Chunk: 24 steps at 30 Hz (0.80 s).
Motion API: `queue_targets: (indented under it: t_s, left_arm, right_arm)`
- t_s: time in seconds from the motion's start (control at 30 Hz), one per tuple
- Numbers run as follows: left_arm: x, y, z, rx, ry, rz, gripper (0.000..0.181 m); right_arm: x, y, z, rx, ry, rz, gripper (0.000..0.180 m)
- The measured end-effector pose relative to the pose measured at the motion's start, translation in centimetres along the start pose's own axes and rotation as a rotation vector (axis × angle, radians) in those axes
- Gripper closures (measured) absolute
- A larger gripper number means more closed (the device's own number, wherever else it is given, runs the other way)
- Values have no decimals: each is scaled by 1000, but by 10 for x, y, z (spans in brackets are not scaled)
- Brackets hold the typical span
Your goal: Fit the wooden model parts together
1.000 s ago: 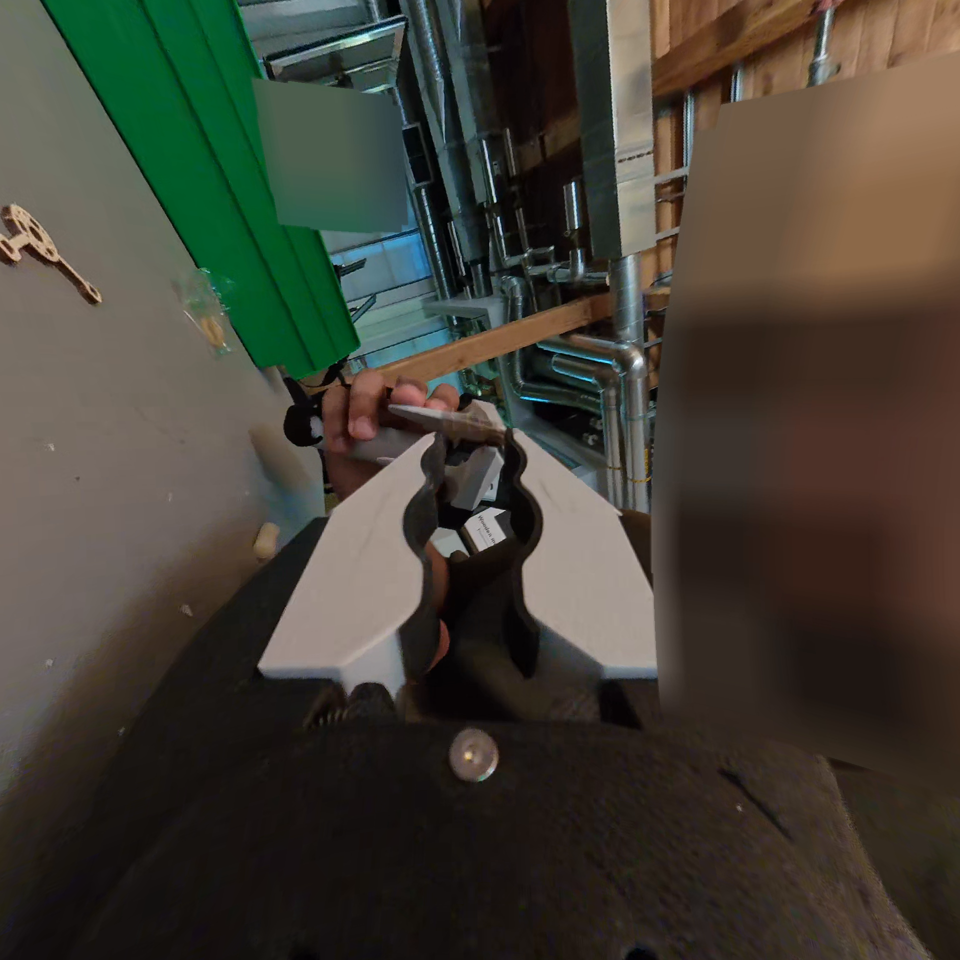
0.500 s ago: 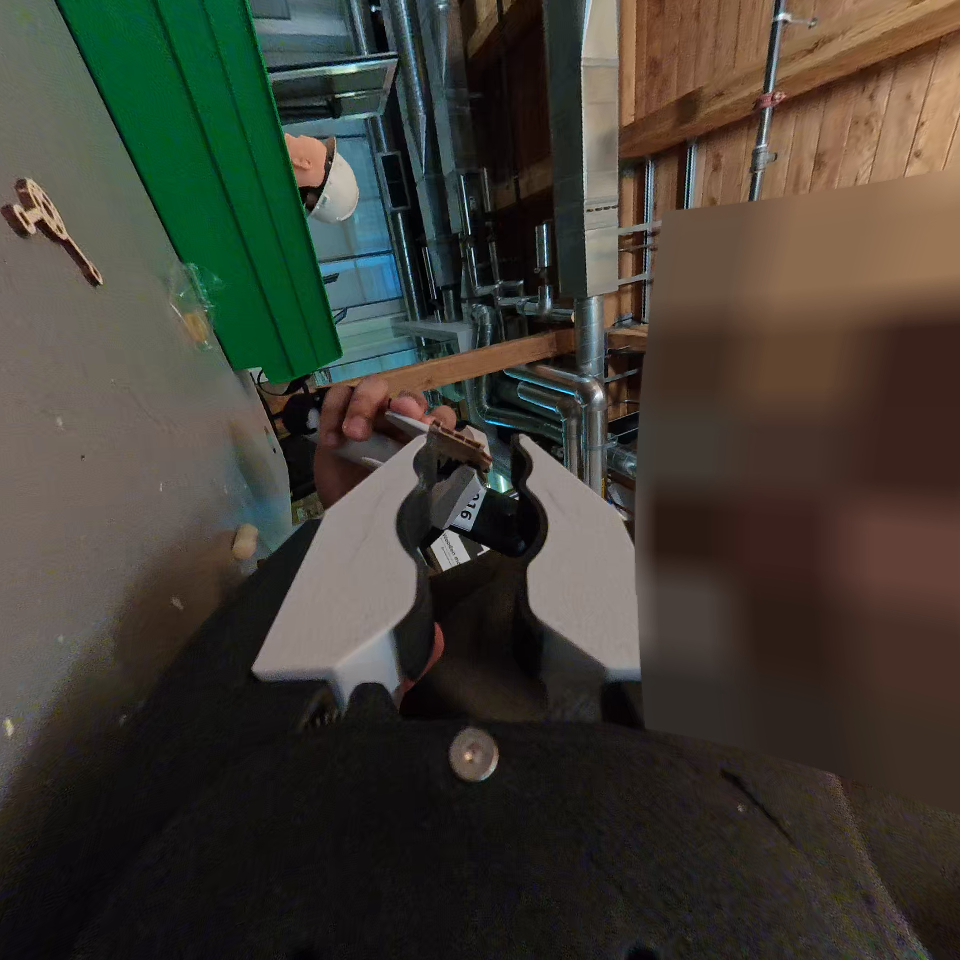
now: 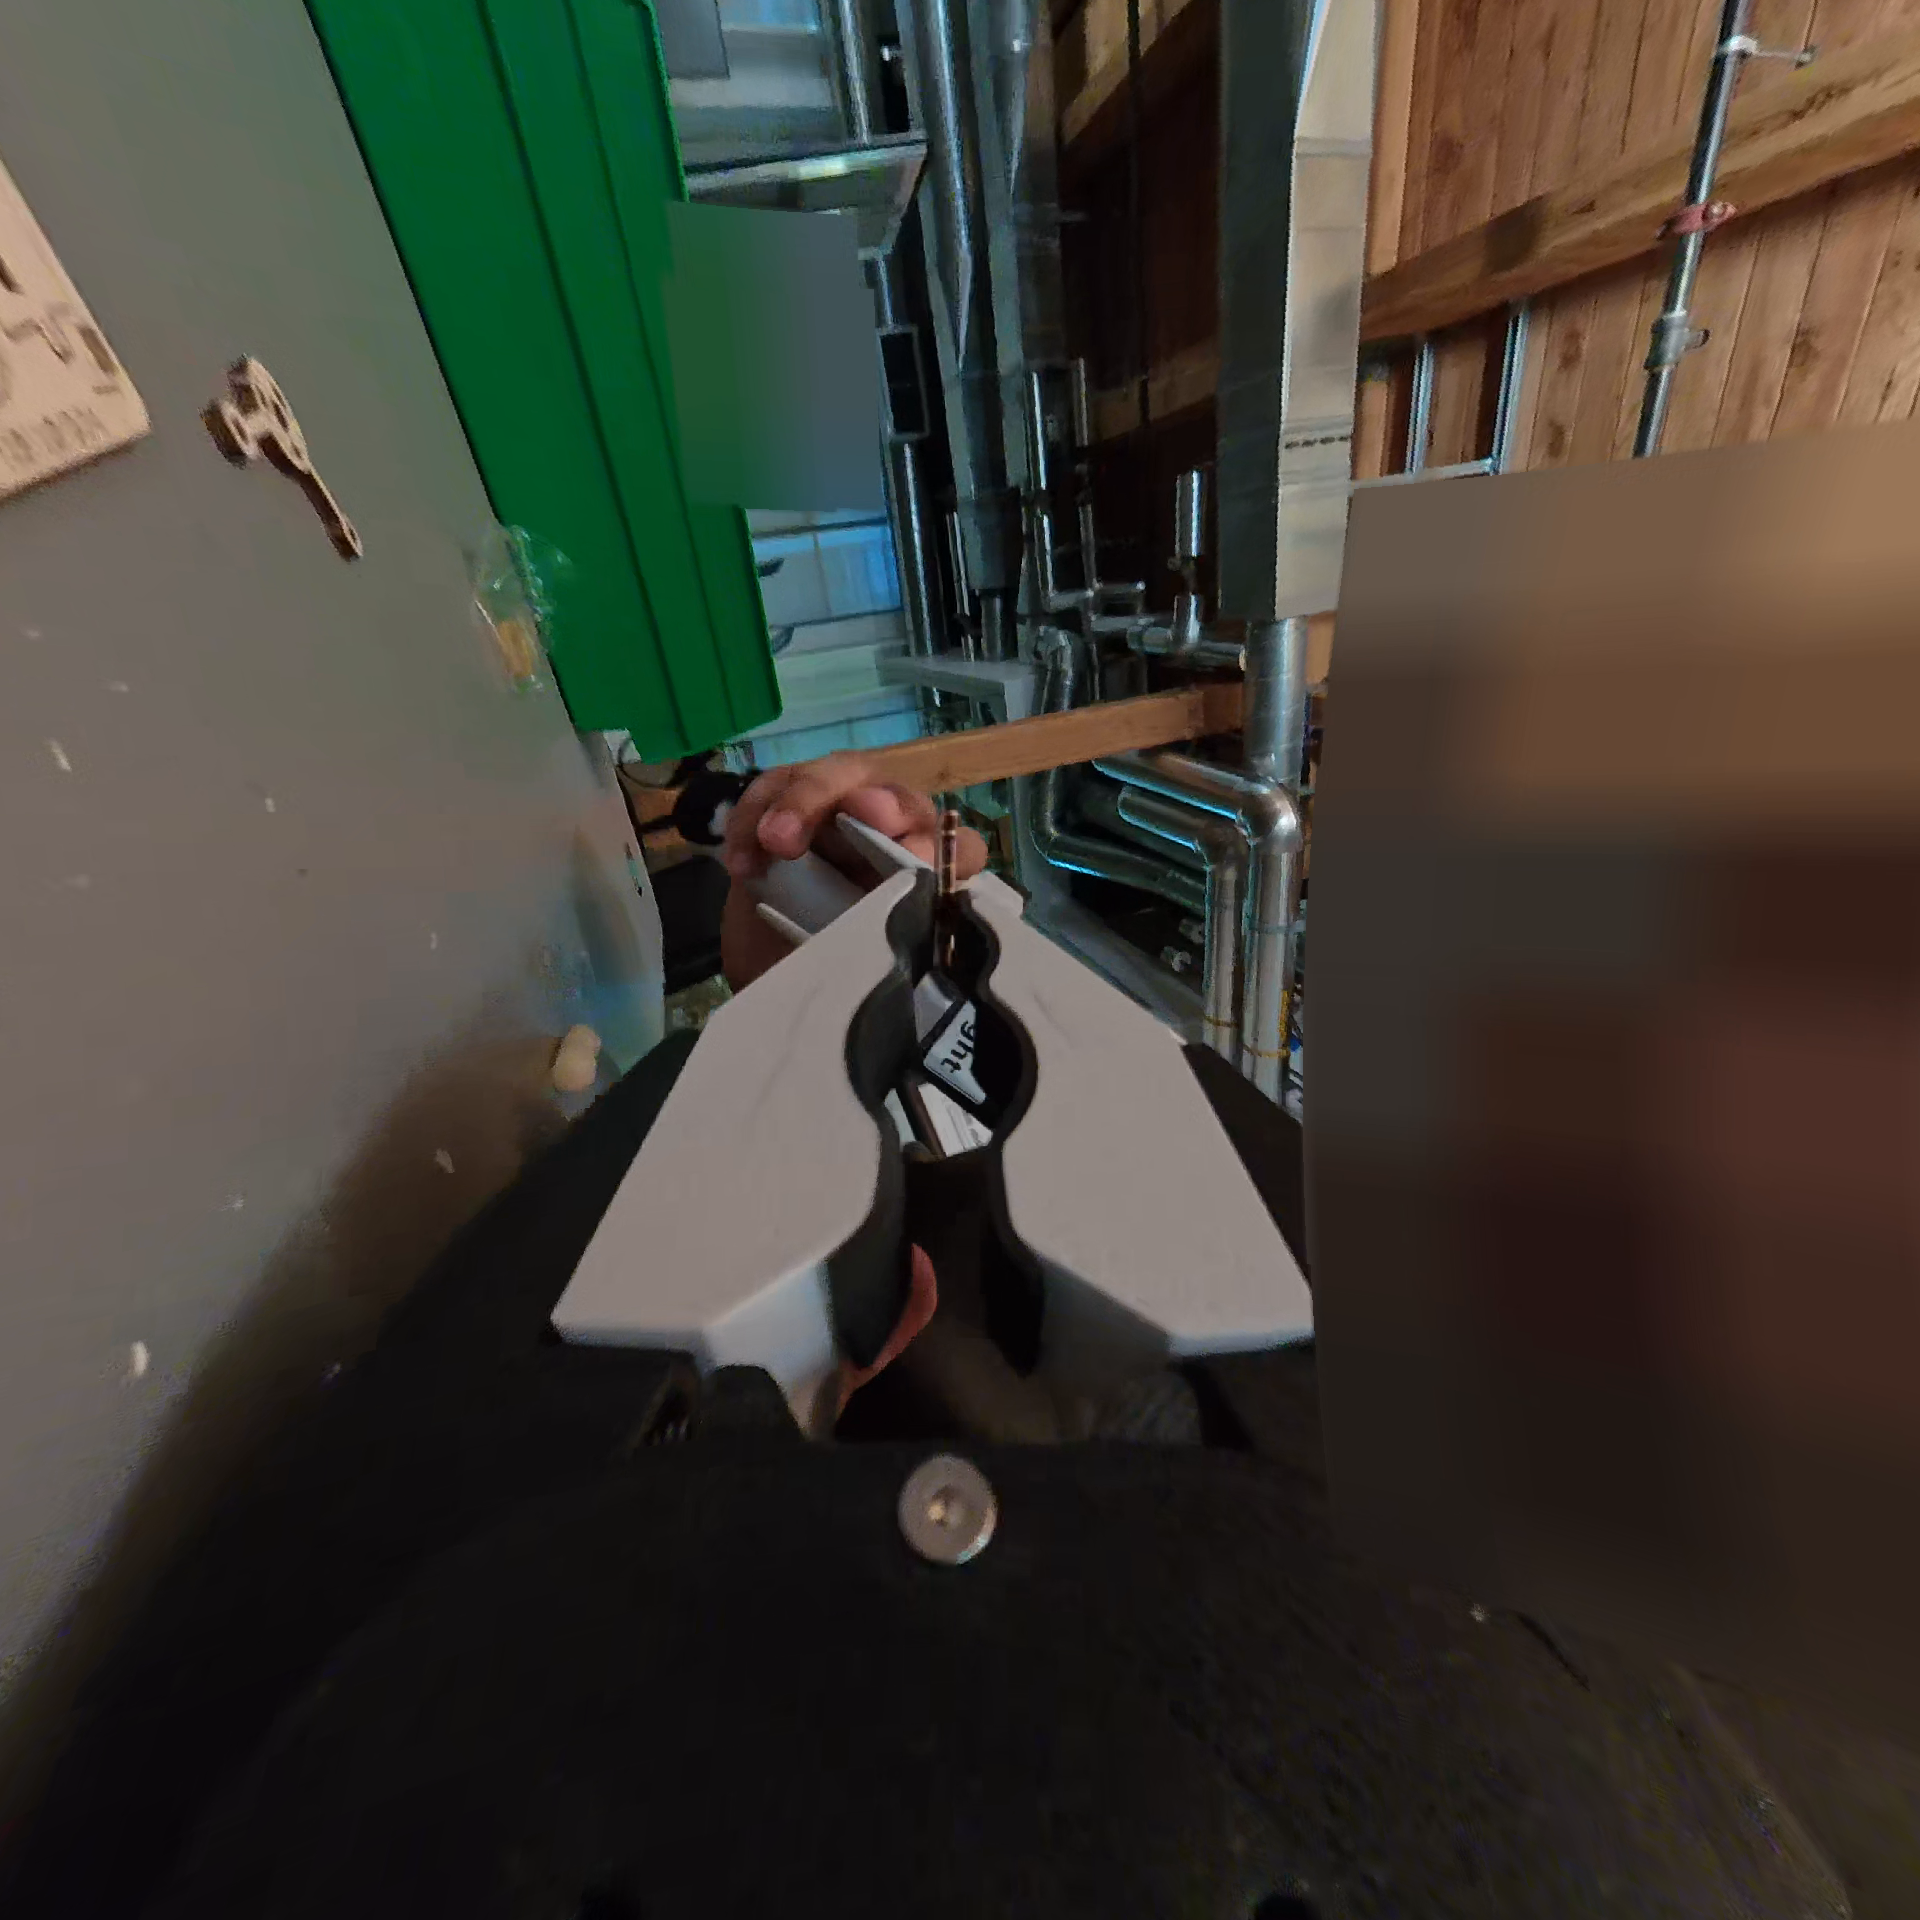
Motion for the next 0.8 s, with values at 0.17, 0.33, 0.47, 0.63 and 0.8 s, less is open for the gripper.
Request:
queue_targets:
  t_s: [0.17,0.33,0.47,0.63,0.8]
  left_arm:
    - [6,-4,-2,62,-80,140,180]
    - [15,-4,-1,84,-223,359,180]
    - [20,0,4,90,-277,458,180]
    - [21,4,7,120,-329,534,180]
    - [27,5,3,210,-425,707,180]
  right_arm:
    - [4,9,4,-44,33,157,167]
    - [2,8,9,-90,53,197,165]
    - [1,10,14,-116,39,250,161]
    - [3,9,14,-129,51,274,168]
    - [13,14,16,-152,95,558,177]
Point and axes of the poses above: each gripper's, where its closed fingertips meet, z out along the fingers, y out of its underside, x = y × z across the jaws, the point moved 10 cm from there along -z, back along the fingers, and after that the axes turned 1 degree about -z, right-handed, at the moved point
